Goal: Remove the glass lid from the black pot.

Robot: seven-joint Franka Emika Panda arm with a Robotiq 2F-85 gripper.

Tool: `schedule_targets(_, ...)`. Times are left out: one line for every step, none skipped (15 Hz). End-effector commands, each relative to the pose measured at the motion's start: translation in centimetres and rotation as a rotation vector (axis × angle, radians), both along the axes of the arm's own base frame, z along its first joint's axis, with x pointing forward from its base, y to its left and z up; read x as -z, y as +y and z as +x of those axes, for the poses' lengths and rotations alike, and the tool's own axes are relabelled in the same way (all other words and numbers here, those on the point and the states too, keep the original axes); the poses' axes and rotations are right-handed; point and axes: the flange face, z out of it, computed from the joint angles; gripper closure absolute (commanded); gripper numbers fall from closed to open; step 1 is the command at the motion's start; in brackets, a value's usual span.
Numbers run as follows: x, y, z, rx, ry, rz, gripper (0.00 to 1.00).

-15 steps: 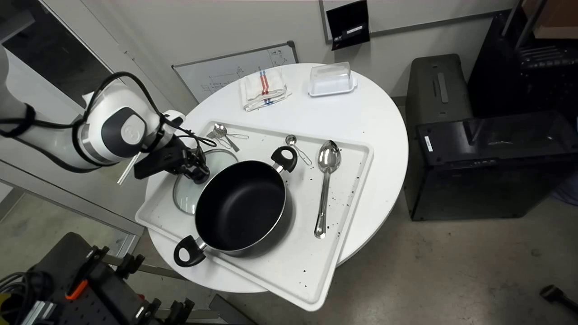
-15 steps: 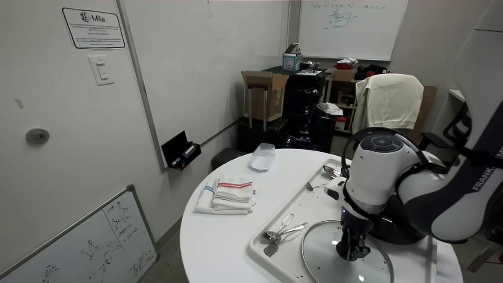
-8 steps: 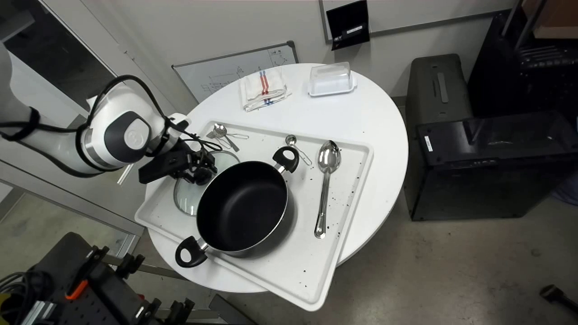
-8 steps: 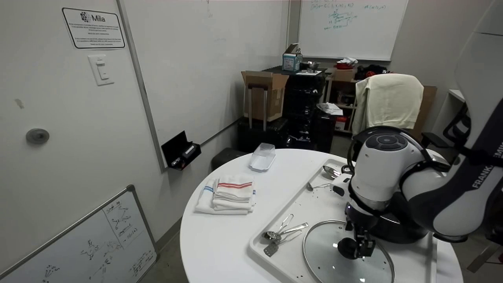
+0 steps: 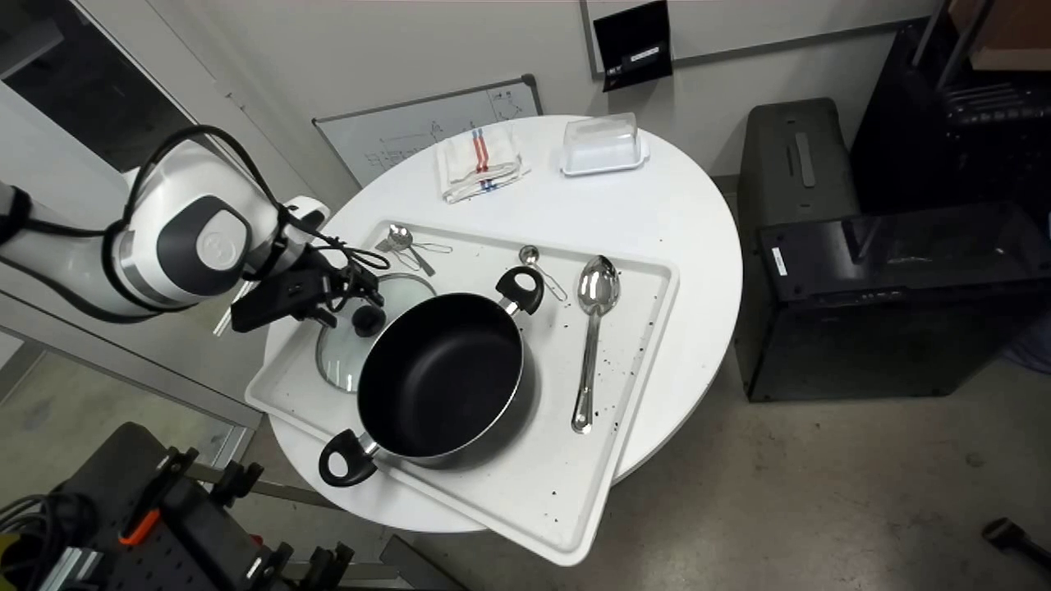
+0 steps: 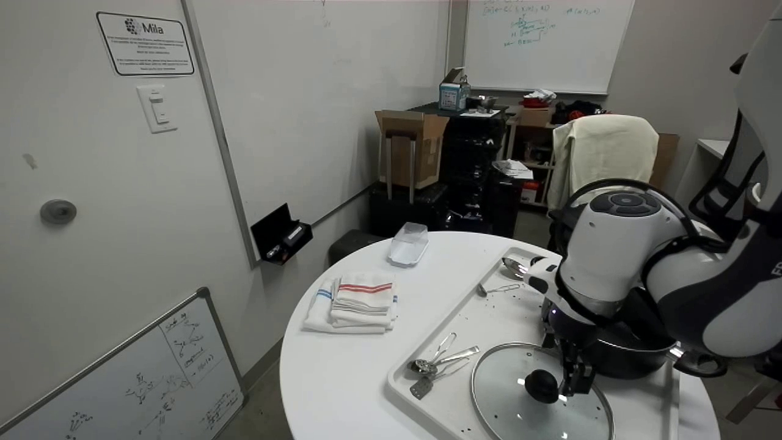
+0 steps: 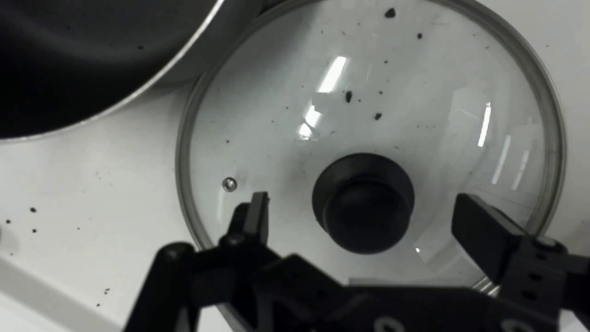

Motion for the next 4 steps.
schedule_targets(-3.5,0.1,-1.7,-0.028,-0.017,0.018,0.00)
schedule_targets(-4.3,0.2,-2.1,-0.031,-0.019,0.023,0.00)
schedule_targets(-4.9,0.2,-2.3,-0.034,-0.022,0.026,0.00)
schedule_targets(-5.7,0.3,-2.7,-0.035,-0.024,0.030,0.00)
